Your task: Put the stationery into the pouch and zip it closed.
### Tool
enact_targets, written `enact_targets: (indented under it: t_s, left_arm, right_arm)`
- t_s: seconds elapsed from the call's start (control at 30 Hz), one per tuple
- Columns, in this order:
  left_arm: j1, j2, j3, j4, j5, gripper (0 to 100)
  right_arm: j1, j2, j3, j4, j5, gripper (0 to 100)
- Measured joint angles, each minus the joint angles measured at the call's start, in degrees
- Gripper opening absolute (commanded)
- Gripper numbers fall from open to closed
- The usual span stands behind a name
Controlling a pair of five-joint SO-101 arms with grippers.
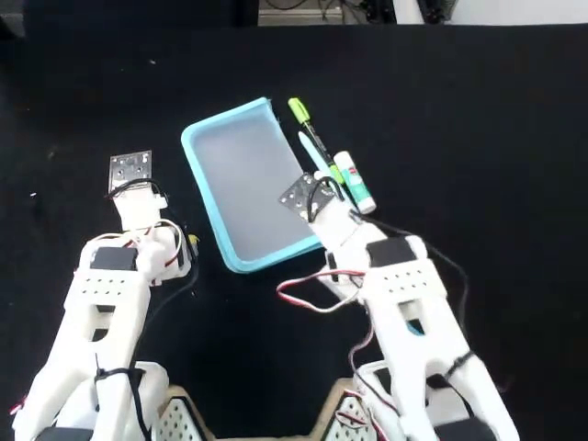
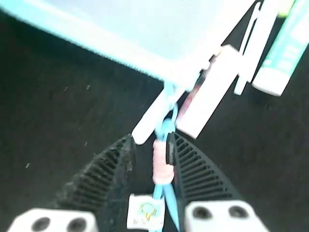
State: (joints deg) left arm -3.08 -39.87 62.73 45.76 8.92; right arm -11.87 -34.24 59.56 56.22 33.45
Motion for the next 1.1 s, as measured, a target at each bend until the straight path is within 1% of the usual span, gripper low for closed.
enact_targets:
  t_s: [0.3, 0.47, 0.77, 0.8, 0.9, 0.93, 1.1]
  left_arm:
    - [0.0, 0.0, 0.0, 0.0, 0.0, 21]
    - [0.0, 0.0, 0.0, 0.0, 0.0, 21]
    - [0.0, 0.0, 0.0, 0.0, 0.0, 21]
    - [0.0, 0.0, 0.0, 0.0, 0.0, 21]
    - [0.0, 0.0, 0.0, 0.0, 0.0, 21]
    - [0.0, 0.0, 0.0, 0.0, 0.0, 21]
    - [0.0, 0.0, 0.0, 0.0, 0.0, 21]
  right_arm:
    - [0.0, 7.91, 0.09, -8.0, -0.09, 11.4]
    - [2.2, 9.67, 0.09, -10.81, 0.09, 11.4]
    - [2.46, 13.19, -0.26, -11.78, 6.15, 10.9]
    - [2.55, 13.36, -0.26, -12.31, 6.33, 9.5]
    - [2.55, 13.71, -0.18, -13.71, 6.42, 0.5]
    - [2.55, 13.71, -0.18, -14.07, 6.42, 2.0]
    - [2.81, 14.07, -0.09, -13.98, 4.04, 1.1]
